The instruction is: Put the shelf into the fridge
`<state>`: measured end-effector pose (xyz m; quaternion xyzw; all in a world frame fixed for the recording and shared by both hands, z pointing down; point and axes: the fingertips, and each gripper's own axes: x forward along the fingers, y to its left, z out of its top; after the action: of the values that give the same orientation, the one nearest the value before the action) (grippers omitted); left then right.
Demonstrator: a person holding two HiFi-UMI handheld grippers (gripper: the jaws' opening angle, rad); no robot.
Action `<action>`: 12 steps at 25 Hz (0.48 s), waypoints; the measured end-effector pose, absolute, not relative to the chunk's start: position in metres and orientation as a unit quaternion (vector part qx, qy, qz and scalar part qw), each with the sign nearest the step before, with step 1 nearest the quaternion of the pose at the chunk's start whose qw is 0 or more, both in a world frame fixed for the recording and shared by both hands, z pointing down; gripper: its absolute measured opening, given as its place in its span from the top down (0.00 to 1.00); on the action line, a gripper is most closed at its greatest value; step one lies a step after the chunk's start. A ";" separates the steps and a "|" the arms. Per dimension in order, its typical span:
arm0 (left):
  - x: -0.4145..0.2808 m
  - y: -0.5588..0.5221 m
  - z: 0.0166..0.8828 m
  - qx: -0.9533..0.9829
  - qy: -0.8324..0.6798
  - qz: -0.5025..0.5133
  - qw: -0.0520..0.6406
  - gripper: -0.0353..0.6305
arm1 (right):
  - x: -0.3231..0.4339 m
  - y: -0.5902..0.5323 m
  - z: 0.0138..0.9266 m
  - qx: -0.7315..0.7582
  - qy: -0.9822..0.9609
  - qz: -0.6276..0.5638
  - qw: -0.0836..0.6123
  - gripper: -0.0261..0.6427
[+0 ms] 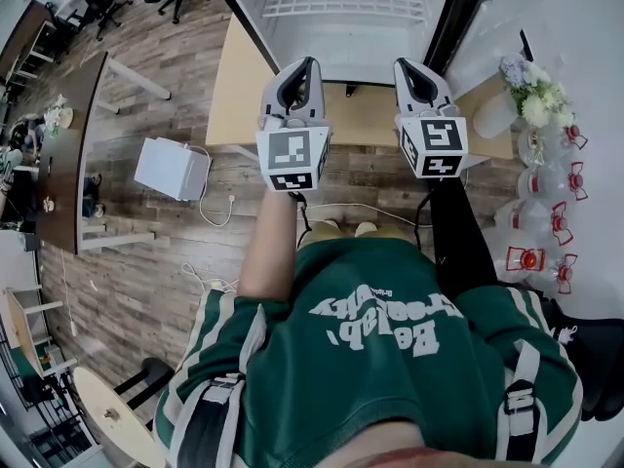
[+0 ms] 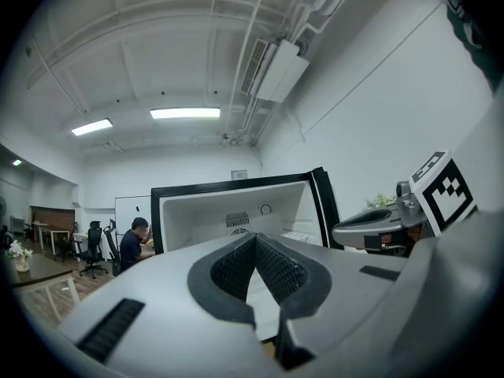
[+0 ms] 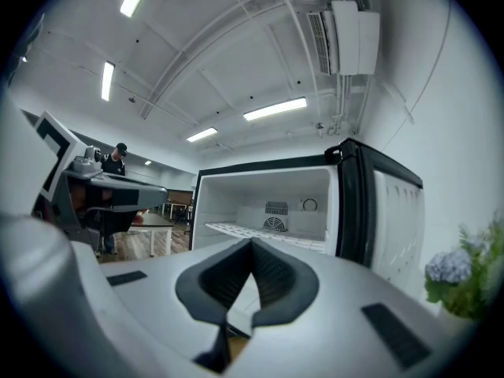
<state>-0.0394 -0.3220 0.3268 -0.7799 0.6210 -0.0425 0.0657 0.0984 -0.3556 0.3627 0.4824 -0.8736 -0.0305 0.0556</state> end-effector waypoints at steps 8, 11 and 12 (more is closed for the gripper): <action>-0.036 -0.322 0.319 -0.779 0.621 -0.036 0.078 0.95 | 0.098 -0.356 0.358 0.481 -0.874 -0.034 0.057 0.96; -0.037 -0.321 0.320 -0.778 0.623 -0.035 0.078 0.94 | 0.097 -0.355 0.358 0.482 -0.874 -0.035 0.057 0.96; -0.037 -0.321 0.320 -0.778 0.623 -0.035 0.078 0.95 | 0.097 -0.355 0.358 0.483 -0.873 -0.036 0.058 0.96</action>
<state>-0.0373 -0.3207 0.3201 -0.7777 0.6228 -0.0347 0.0775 0.0974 -0.3548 0.3579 0.4831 -0.8729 -0.0359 0.0584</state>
